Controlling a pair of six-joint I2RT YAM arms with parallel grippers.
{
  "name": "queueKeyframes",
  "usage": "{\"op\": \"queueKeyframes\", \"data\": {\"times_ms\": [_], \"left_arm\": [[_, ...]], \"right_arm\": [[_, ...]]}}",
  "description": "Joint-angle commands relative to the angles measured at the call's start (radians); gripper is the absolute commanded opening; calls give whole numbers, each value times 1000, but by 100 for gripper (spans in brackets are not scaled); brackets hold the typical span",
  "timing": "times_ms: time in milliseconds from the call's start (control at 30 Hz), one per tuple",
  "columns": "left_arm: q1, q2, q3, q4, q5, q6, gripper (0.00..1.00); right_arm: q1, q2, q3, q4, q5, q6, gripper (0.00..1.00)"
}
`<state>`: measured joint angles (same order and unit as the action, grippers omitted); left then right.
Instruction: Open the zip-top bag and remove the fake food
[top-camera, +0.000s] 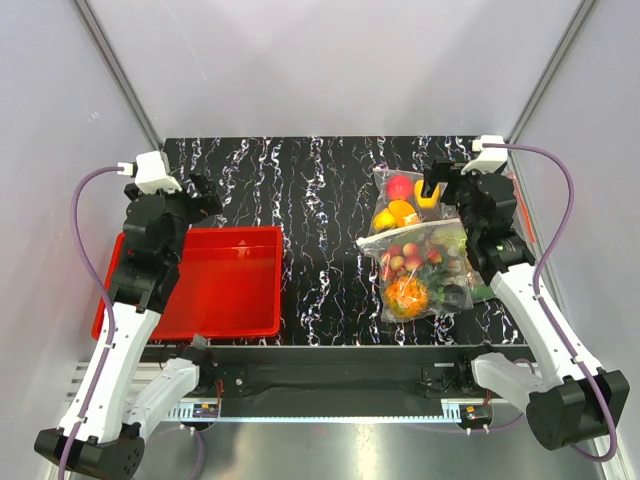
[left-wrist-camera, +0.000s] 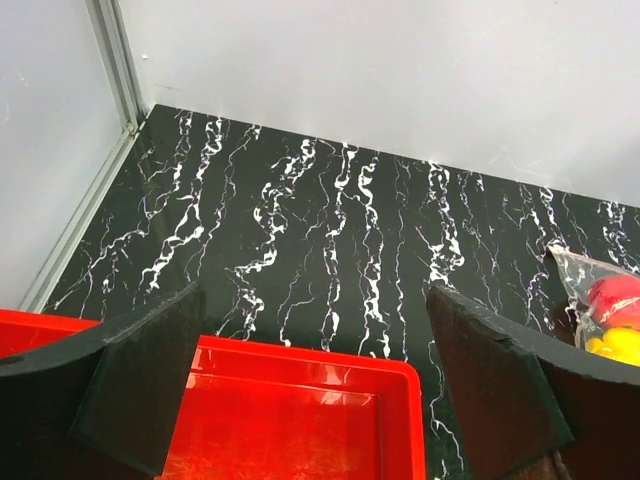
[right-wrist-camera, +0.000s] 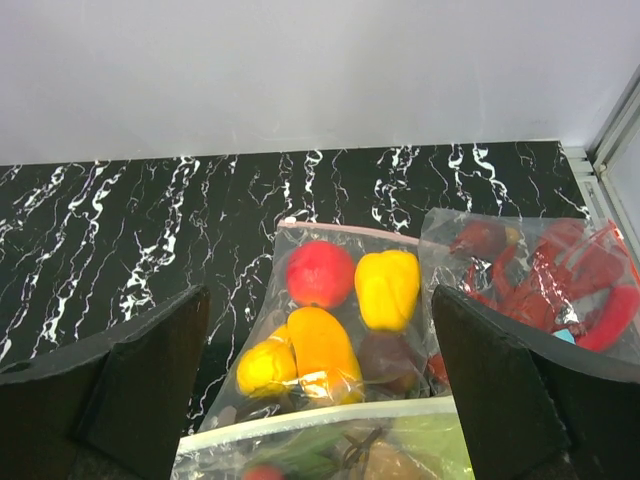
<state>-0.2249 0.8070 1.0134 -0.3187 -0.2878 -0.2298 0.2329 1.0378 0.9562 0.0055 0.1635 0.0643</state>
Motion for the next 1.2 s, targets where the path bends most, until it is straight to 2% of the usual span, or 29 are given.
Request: {"op": "queueKeyframes", "data": {"times_ms": [0, 133, 267, 400, 567, 700, 833, 1000, 1167], "left_arm": [[-2, -6, 44, 13, -20, -5, 99], [-1, -22, 11, 44, -7, -9, 99], [-1, -25, -21, 79, 148, 20, 99], [-2, 24, -18, 86, 196, -13, 99], [-1, 90, 2, 59, 251, -11, 99], [-14, 107, -7, 64, 280, -13, 99], [-51, 118, -18, 85, 283, -11, 99], [-108, 172, -27, 121, 372, -48, 99], [-194, 236, -68, 233, 458, -112, 99]], "right_arm": [[-1, -31, -10, 19, -4, 14, 100], [-3, -28, -7, 2, 14, 17, 100], [-20, -7, 19, -65, 53, 20, 100], [-165, 24, 27, -137, -150, 80, 100], [-199, 59, 15, -199, -156, 109, 100], [-201, 120, 39, -326, -160, 163, 100], [-202, 126, 6, -360, -137, 206, 100], [-208, 155, -13, -392, -85, 250, 100], [-218, 211, -27, -392, -91, 275, 100]]}}
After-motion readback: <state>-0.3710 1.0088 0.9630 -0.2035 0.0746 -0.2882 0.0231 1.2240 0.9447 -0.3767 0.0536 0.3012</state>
